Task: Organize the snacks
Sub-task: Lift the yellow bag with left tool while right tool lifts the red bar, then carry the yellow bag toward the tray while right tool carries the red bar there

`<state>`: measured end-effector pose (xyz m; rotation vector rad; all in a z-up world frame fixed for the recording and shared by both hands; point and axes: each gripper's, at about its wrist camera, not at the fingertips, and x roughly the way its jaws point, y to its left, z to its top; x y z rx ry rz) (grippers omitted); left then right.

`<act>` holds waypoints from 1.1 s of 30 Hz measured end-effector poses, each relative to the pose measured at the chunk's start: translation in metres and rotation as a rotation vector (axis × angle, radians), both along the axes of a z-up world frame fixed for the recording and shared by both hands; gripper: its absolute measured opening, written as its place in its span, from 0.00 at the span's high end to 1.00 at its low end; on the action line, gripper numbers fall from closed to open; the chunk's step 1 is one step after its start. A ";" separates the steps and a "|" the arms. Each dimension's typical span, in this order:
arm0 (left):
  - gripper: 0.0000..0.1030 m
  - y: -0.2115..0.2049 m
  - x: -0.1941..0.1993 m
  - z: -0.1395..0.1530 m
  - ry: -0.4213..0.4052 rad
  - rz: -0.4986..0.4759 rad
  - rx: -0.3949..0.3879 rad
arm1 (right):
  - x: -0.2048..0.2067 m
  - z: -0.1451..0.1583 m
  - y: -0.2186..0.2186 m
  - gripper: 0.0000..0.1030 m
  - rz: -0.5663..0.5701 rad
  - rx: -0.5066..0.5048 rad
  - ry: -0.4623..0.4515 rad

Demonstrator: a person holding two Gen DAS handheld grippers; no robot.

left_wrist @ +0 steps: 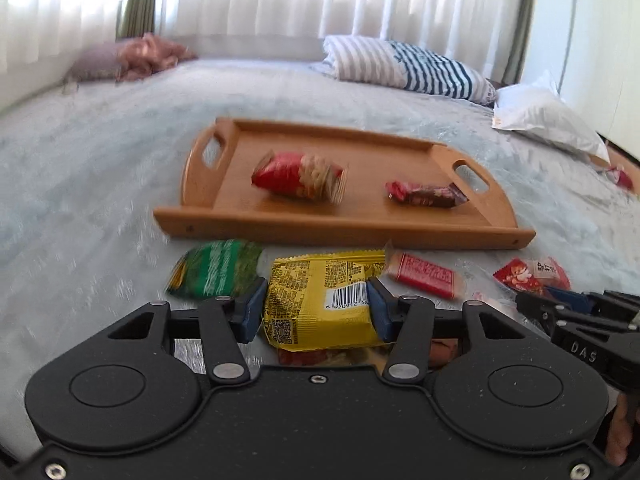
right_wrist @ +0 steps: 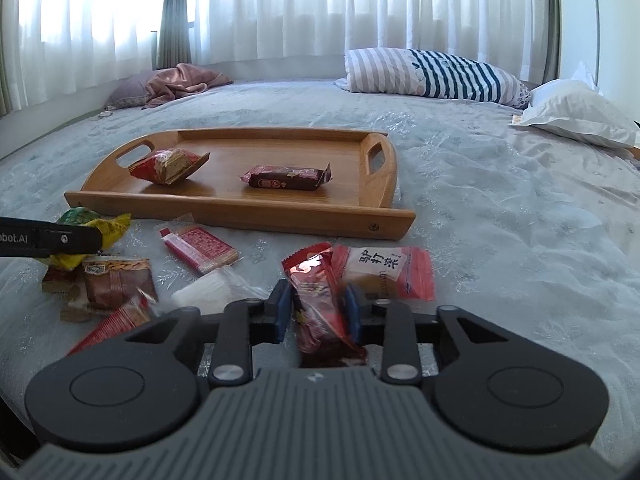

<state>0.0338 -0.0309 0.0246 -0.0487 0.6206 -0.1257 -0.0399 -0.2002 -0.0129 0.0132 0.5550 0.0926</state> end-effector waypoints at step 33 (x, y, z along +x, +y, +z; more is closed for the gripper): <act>0.51 0.008 -0.012 0.023 -0.067 0.041 -0.009 | 0.000 0.000 0.004 0.71 -0.004 -0.028 0.048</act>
